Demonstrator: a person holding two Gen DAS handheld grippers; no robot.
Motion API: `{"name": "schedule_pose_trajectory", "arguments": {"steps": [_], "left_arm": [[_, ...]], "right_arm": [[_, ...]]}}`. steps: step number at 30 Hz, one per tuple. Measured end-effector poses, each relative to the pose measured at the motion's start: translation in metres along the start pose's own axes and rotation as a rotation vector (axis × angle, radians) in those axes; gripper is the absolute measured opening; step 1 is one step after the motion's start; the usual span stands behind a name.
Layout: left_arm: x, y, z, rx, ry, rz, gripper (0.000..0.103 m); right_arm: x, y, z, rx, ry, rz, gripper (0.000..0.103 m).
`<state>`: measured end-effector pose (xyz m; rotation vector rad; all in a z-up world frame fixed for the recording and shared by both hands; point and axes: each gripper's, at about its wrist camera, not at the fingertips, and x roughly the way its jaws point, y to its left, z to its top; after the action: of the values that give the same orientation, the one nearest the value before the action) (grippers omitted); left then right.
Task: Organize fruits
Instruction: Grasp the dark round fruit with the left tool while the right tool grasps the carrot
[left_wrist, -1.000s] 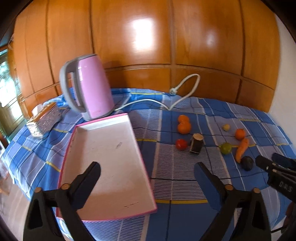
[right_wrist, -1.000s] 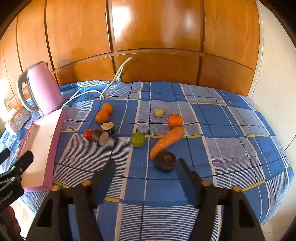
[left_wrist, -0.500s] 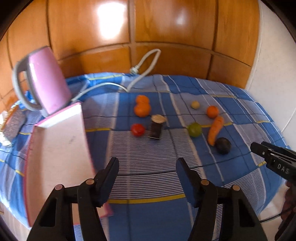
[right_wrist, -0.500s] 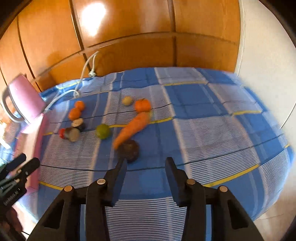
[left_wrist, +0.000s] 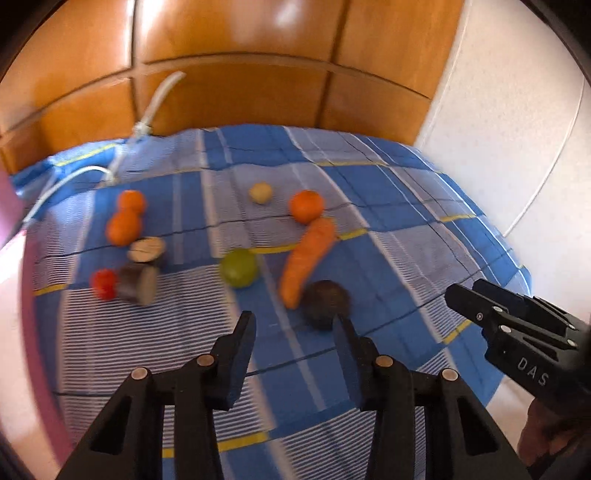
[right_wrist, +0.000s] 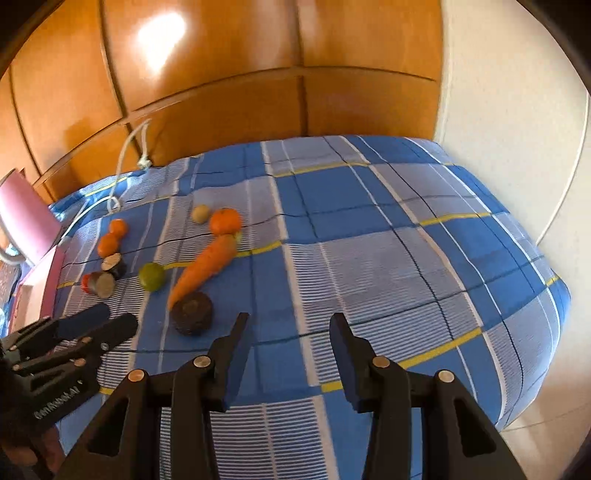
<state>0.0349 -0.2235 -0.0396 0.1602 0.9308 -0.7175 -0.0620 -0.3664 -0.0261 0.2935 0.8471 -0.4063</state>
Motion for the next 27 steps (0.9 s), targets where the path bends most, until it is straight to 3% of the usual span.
{"name": "schedule_pose_trajectory", "arguments": {"steps": [5,10,12,13,18,27], "left_arm": [[0.025,-0.019,0.008,0.011,0.038,-0.011,0.045],[0.047,-0.027,0.012,0.02,0.057,0.046,0.049],[0.051,-0.024,0.009,0.011,0.072,0.042,0.04],[0.051,-0.023,0.007,0.005,0.061,0.026,0.04],[0.031,-0.006,-0.002,-0.017,0.034,0.018,0.039],[-0.042,0.057,-0.021,-0.082,-0.09,0.142,0.04]], "right_arm": [[0.0,-0.012,-0.001,0.02,-0.003,0.003,0.044],[0.003,-0.021,-0.002,0.043,0.007,-0.002,0.044],[0.004,-0.024,-0.003,0.048,0.01,-0.004,0.044],[0.005,-0.025,-0.003,0.051,0.013,-0.003,0.044],[0.011,-0.023,-0.002,0.073,0.033,0.04,0.044],[0.052,0.03,0.025,0.108,0.104,0.257,0.044]]}}
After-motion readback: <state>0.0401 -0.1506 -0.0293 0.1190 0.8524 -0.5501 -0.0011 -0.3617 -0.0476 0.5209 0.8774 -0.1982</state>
